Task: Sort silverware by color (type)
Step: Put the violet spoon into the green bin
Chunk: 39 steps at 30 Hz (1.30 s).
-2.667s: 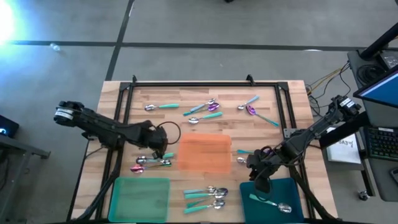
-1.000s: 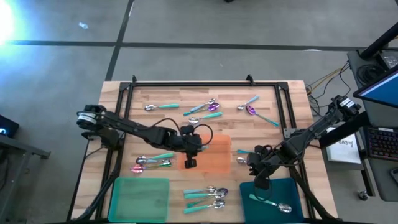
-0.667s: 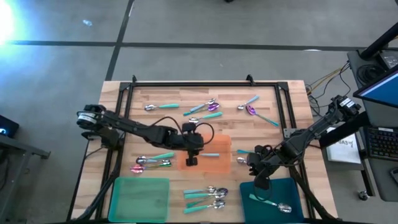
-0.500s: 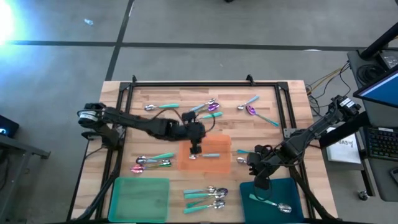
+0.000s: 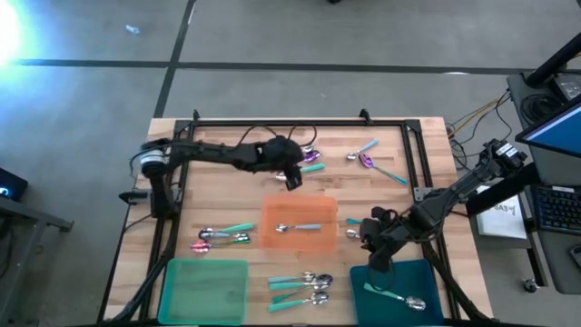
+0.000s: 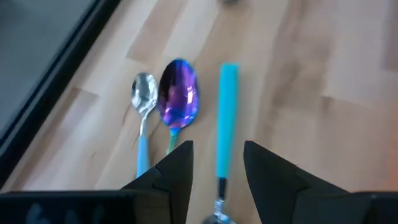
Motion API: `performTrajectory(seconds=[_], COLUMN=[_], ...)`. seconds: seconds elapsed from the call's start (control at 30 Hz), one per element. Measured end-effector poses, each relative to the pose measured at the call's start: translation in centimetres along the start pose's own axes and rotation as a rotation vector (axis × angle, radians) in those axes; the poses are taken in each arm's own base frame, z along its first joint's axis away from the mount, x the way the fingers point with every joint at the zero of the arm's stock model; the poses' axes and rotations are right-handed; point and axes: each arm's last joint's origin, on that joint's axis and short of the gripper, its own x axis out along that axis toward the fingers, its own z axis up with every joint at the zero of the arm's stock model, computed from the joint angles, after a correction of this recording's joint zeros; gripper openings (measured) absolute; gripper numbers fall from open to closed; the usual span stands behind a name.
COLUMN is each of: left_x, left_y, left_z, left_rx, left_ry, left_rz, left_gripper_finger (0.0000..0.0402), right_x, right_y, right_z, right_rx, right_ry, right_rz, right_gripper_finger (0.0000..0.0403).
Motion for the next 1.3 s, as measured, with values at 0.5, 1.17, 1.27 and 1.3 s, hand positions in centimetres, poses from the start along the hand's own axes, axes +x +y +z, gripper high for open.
performTrajectory(seconds=[0.5, 1.17, 1.27, 1.3], left_x=[6.6, 6.6, 6.5, 6.5], left_y=[1.4, 3.5, 3.8, 3.9], left_z=[0.9, 0.9, 1.0, 1.0], left_rx=[0.154, 0.197, 0.199, 0.205], left_ry=[0.347, 0.357, 0.362, 0.362], left_rz=[0.007, -0.022, -0.038, -0.043], left_gripper_finger=[0.0126, 0.0102, 0.0095, 0.0094], right_x=[0.0, 0.0, 0.0, 0.0], right_y=[-1.3, -1.3, -1.3, -1.3], right_z=[-0.2, -0.1, -0.1, -0.1], right_rx=[0.01, 0.012, 0.023, 0.03], right_ry=[0.02, 0.017, 0.015, 0.015], right_rz=[-0.132, -0.131, -0.128, -0.129], right_gripper_finger=[0.0079, 0.0079, 0.0079, 0.0079])
